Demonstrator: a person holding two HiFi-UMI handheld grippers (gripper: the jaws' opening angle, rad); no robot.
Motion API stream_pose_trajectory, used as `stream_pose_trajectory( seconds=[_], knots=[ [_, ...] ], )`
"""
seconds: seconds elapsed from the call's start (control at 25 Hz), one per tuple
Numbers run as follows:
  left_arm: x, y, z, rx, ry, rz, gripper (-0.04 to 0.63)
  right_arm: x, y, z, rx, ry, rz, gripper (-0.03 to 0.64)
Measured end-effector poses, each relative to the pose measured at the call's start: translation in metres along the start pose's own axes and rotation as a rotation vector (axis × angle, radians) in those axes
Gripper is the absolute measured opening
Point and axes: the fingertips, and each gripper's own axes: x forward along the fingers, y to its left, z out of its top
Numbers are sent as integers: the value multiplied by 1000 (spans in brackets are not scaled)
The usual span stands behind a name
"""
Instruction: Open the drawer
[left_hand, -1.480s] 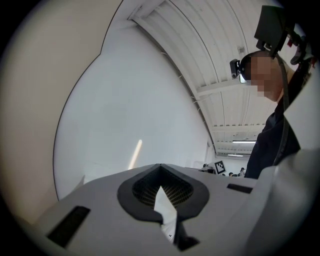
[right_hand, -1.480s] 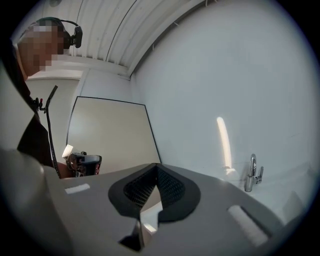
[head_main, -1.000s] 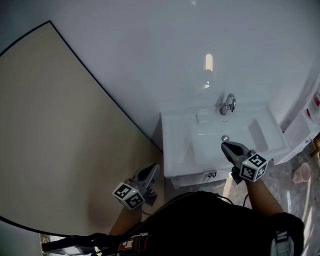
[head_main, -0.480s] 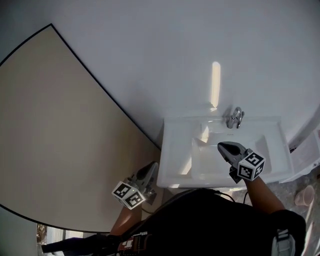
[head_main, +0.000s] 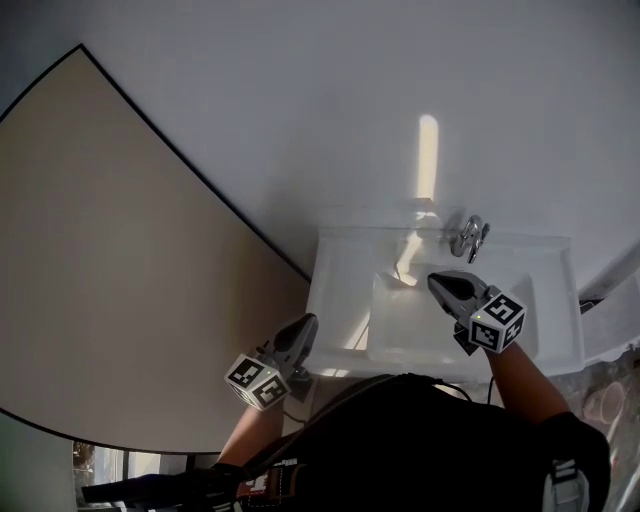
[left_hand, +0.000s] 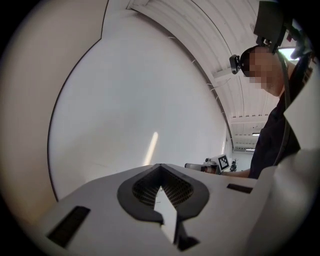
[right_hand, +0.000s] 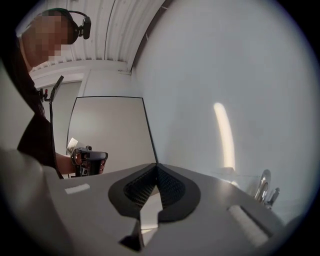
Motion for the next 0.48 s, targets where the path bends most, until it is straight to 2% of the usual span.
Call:
stream_pose_trajectory(
  seconds=[0.2,0.48],
  knots=[
    [32,14,-8,-26,37,-49,-9,3,-21,-6,9,13,-60,2],
    [80,44,-8,-56,98,-231,-9,14,-35,-7,48,10,-218,2]
  ],
)
